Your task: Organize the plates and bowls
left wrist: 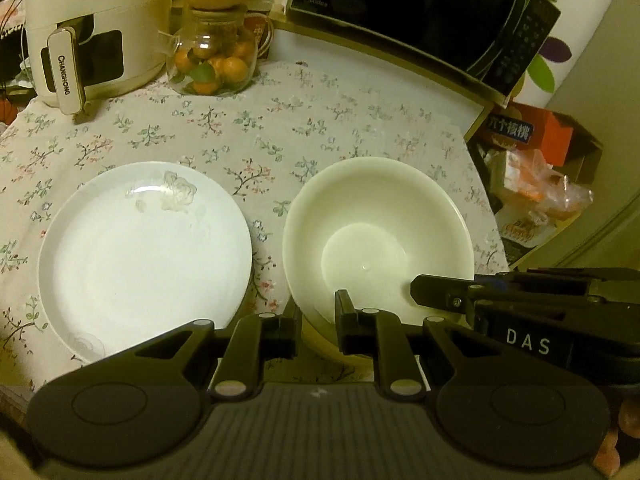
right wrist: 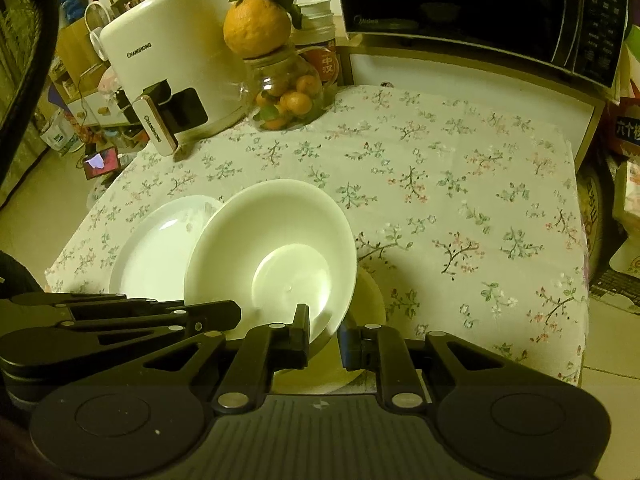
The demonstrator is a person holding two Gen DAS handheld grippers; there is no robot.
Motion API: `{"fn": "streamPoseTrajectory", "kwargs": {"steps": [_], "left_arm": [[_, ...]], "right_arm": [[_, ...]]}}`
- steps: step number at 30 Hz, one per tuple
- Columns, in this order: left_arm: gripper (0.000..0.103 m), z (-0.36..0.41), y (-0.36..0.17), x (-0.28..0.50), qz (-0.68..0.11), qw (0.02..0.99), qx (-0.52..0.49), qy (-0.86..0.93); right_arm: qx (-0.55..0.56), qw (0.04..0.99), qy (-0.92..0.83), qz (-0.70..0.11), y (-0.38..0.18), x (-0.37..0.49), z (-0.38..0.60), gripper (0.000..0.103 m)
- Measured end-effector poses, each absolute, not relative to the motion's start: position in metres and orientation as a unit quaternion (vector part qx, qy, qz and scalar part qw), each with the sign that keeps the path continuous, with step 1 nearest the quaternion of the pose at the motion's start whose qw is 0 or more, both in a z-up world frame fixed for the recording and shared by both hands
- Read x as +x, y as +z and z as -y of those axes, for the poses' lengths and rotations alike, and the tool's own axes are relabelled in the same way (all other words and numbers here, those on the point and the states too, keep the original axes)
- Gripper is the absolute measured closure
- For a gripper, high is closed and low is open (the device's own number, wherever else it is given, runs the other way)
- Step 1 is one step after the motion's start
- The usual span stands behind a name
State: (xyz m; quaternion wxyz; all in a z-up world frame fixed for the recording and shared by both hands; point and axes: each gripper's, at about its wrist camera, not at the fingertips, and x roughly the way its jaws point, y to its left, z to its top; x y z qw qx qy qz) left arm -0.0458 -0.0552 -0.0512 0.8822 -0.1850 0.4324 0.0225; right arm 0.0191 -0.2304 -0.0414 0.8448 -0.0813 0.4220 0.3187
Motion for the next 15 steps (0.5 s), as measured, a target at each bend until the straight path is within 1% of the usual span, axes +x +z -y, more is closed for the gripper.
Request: {"fn": "streamPoseTrajectory", "kwargs": {"steps": [15], "left_arm": [[0.085, 0.066, -0.062, -0.043, -0.446, 0.885, -0.131, 0.038]], "right_arm": [[-0.094, 0.834, 0.317, -0.442, -0.054, 0.014, 0.227, 0.086]]}}
